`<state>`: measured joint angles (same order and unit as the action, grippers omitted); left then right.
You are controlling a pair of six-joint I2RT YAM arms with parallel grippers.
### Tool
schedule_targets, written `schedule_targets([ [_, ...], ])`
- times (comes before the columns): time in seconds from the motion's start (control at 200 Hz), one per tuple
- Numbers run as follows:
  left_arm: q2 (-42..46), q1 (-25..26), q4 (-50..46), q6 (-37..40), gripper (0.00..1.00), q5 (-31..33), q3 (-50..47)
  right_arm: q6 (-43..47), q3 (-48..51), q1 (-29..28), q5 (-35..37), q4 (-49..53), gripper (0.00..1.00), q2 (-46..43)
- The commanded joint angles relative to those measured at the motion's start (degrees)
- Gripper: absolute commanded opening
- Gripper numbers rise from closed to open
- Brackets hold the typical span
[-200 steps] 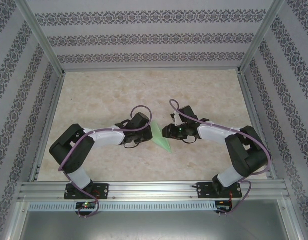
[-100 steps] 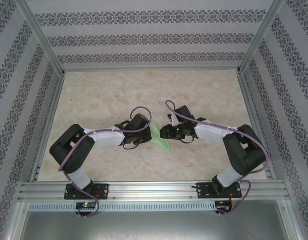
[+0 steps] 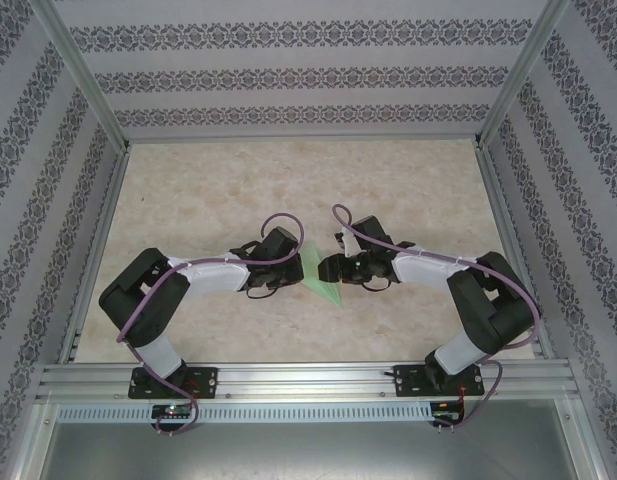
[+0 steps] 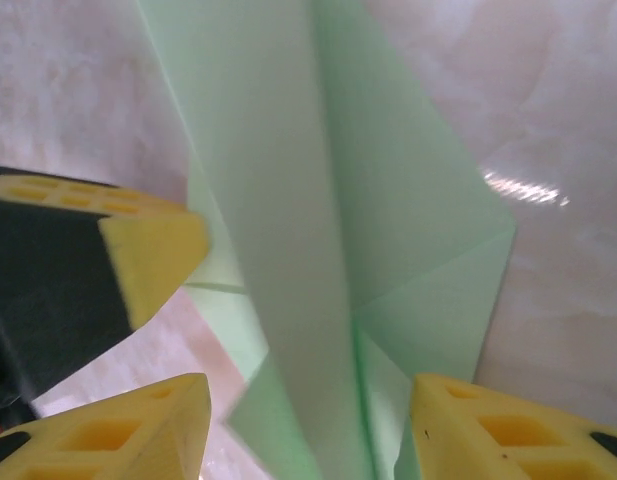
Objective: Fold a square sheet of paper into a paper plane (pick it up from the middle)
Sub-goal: Move the paper plane to the center of the table.
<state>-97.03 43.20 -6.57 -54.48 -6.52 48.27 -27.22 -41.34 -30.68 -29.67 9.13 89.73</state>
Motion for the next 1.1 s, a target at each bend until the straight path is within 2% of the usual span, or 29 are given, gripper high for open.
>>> schedule_targets([
  [0.0,0.6,0.5,-1.1,1.1,0.03,0.6,0.5,1.2,0.4,-0.9,-3.0,-2.3,0.56,-0.8],
  [0.125,0.5,0.5,-1.0,1.0,0.03,0.3,0.6,1.7,1.2,-1.3,-2.5,-2.5,0.57,0.1],
  [0.27,0.7,0.4,-1.0,1.0,0.03,0.4,0.6,3.3,0.5,-2.4,1.4,0.1,0.56,0.0],
  [0.749,-0.4,0.5,-0.6,1.2,0.03,-0.5,1.4,6.7,-2.9,-6.7,11.0,5.9,0.35,1.2],
  [1.094,0.0,0.5,-0.3,1.1,0.04,-0.7,1.0,6.8,-4.0,-8.0,13.8,7.1,0.18,1.3],
])
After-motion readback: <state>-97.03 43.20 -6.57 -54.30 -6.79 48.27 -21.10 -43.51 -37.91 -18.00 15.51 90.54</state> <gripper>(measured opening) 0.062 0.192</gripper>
